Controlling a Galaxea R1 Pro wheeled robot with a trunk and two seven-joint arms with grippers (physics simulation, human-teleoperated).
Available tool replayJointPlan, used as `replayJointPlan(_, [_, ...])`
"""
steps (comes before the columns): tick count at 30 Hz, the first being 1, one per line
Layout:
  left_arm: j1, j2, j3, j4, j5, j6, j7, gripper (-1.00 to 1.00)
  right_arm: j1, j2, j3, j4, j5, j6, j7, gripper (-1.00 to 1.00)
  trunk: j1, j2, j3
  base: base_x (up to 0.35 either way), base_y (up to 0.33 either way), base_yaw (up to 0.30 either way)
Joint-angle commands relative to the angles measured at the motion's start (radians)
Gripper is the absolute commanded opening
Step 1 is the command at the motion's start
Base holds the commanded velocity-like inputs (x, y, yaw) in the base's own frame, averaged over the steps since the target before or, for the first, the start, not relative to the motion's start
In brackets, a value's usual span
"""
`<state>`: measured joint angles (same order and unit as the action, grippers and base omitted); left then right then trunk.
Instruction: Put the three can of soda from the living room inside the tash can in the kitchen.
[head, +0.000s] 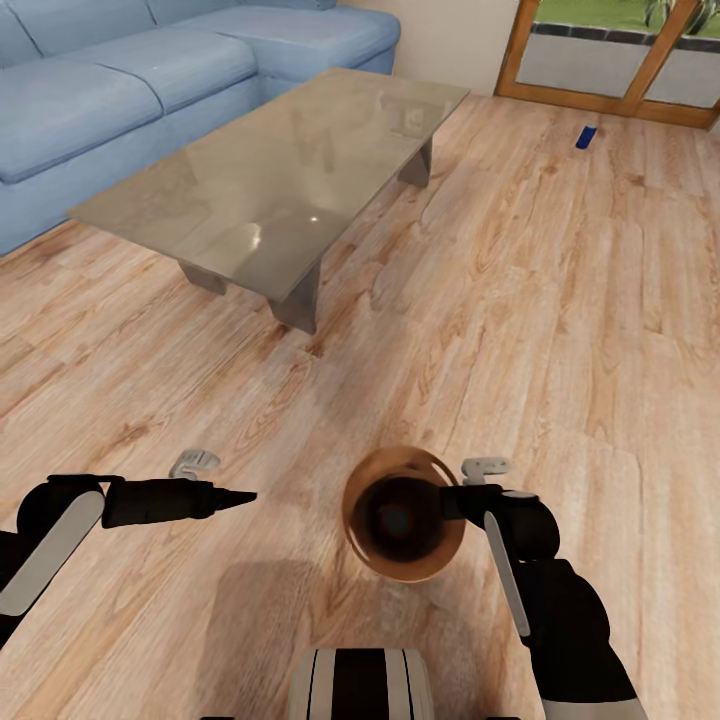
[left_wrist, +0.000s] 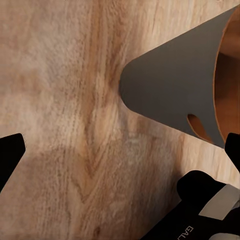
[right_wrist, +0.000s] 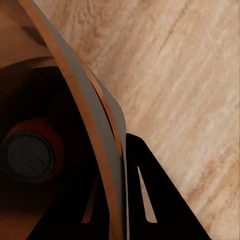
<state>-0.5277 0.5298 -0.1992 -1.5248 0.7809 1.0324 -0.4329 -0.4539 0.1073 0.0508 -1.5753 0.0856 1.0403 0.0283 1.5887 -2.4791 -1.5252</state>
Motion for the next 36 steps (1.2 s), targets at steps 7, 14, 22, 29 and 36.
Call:
replayJointPlan(7, [0.000,-0.001,0.001,0.004,-0.001,0.000,0.000,1.00,0.000,0.001,0.000,0.000,-0.007,0.004,0.002,-1.00,0.000,0.000,0.008,0.000,0.000,0.011])
replayJointPlan(14, [0.000,-0.002,0.000,0.012,0.000,0.001,0.000,1.00,0.000,0.002,0.000,0.000,-0.007,0.007,0.002,-1.00,0.000,0.000,0.019,0.000,0.000,0.000])
replayJointPlan(22, [0.000,-0.001,0.001,0.014,0.001,0.000,0.000,1.00,0.000,0.014,0.005,0.000,-0.007,0.007,0.002,-1.00,0.000,0.000,0.033,0.000,0.000,0.000])
replayJointPlan(29, [0.000,-0.002,0.000,0.015,0.003,0.000,0.000,1.00,0.000,0.019,0.009,0.000,-0.008,0.007,0.002,-1.00,0.000,0.000,0.044,0.000,0.000,0.000])
replayJointPlan(36, [0.000,-0.003,0.000,0.015,0.002,0.000,0.001,1.00,0.000,0.038,0.013,0.000,-0.008,0.007,0.002,-1.00,0.000,0.000,0.055,0.000,0.000,0.000])
